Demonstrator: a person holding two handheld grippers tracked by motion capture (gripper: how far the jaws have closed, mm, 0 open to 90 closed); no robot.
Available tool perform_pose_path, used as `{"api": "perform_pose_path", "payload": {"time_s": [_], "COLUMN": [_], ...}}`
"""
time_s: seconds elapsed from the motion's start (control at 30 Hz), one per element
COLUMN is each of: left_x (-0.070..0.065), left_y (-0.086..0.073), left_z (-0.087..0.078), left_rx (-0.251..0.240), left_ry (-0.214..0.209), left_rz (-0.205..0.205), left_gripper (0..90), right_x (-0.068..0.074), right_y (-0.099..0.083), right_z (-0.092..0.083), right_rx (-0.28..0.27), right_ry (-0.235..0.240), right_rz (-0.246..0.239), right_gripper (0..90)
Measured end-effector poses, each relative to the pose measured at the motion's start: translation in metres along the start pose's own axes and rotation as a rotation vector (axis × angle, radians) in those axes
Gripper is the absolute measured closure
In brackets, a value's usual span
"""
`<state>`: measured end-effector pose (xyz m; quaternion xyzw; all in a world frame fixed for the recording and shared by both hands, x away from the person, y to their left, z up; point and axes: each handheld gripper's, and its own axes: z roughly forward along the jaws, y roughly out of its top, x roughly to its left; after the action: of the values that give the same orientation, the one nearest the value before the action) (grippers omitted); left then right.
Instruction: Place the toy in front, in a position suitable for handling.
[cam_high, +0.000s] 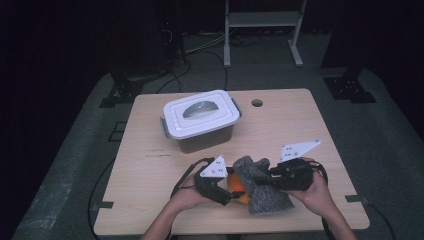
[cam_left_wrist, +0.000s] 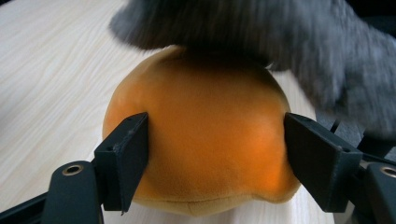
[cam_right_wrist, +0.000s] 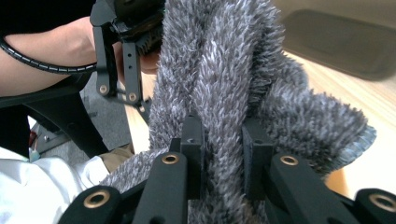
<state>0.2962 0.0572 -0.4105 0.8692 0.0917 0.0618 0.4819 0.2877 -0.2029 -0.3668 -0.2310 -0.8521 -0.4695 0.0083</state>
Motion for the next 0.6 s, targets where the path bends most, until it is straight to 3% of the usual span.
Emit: {"api": "perform_pose_path", "payload": {"time_s": [0.13,0.27,0.37,0.5,0.6], "left_x": [-0.002,0.003,0.004,-0.002,-0.01], "left_y": [0.0,-0.005,-0.005,-0.001,0.001], "left_z": [0.002,0.0,0.001,0.003,0.006], "left_rx": [0.011,0.003,-0.006,-0.009,0.008], "left_ry": [0.01,0.01,0.003,0.003,0.002], "left_rz": [0.014,-0.014,-0.021,0.008,0.069], "left_gripper": [23.6,22.4,22.5,22.4,21.8], "right_x": [0.002,-0.004,-0.01,-0.005,0.003], "right_y": [-0.001,-0.008,-0.015,-0.009,-0.001], "right_z": [0.014,0.01,0.006,0.004,0.006], "right_rx": [0.037,0.066,0.055,0.026,-0.007], "right_ry": [0.007,-0.006,0.01,0.003,0.015], "right_rz": [-0.009,0.002,0.035,0.012,-0.018], "right_gripper": [73.8,73.7,73.8,73.8,73.8]}}
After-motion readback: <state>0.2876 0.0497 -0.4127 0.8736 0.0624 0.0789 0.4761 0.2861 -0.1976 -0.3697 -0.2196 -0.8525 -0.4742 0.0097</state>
